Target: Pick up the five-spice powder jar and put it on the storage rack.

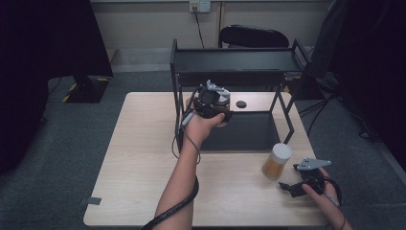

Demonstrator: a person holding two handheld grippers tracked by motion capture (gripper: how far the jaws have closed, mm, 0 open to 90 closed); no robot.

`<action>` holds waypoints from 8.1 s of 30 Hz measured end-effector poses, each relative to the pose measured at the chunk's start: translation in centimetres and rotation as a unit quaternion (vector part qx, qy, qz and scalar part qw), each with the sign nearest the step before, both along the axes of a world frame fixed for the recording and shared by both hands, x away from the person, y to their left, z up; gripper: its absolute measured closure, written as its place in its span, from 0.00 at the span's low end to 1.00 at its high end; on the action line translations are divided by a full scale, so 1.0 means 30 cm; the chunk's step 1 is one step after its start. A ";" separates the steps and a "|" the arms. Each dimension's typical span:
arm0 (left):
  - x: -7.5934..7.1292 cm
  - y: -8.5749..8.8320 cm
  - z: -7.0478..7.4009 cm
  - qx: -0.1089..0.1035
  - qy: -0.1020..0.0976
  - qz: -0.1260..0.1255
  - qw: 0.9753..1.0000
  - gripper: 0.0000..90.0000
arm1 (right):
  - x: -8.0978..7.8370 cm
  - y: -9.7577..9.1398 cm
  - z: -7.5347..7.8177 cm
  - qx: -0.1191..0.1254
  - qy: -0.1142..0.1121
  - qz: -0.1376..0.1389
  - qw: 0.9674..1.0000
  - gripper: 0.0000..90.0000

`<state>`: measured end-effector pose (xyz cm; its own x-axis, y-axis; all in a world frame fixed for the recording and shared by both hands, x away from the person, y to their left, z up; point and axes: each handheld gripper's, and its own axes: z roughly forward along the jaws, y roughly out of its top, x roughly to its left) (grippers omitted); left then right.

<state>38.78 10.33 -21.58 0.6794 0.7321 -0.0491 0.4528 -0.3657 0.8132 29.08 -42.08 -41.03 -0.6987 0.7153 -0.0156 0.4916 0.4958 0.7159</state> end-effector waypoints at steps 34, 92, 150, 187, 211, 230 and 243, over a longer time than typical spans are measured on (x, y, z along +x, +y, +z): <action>0.037 -0.066 0.286 0.007 -0.015 -0.008 1.000 0.35 | 0.000 0.000 0.000 0.000 0.001 0.000 1.000 0.00; 0.295 -0.191 0.394 0.012 -0.013 0.071 0.997 0.35 | 0.000 0.000 0.000 0.000 -0.001 0.001 1.000 0.00; 0.050 -0.061 0.235 -0.066 -0.039 0.024 0.997 0.02 | -0.001 0.001 0.001 -0.001 0.001 -0.001 1.000 0.00; 0.070 -0.086 -0.152 -0.060 0.006 -0.011 0.998 0.02 | -0.003 0.001 0.000 0.000 0.001 -0.002 1.000 0.00; 0.007 -0.069 -0.343 -0.030 0.027 -0.019 0.999 0.02 | -0.002 0.001 0.000 0.000 0.000 -0.002 1.000 0.00; -0.080 0.029 -0.465 -0.020 0.039 -0.023 0.999 0.02 | -0.007 0.003 -0.001 0.000 0.000 -0.005 1.000 0.00; -0.141 0.140 -0.526 -0.036 0.048 -0.020 0.998 0.02 | -0.007 0.003 -0.001 0.000 -0.001 -0.005 1.000 0.00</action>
<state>34.54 14.52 -37.35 0.6980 0.6963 -0.1672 0.5157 -0.3268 0.7920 28.86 -41.99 -41.07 -0.6911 0.7226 -0.0170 0.4954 0.4907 0.7168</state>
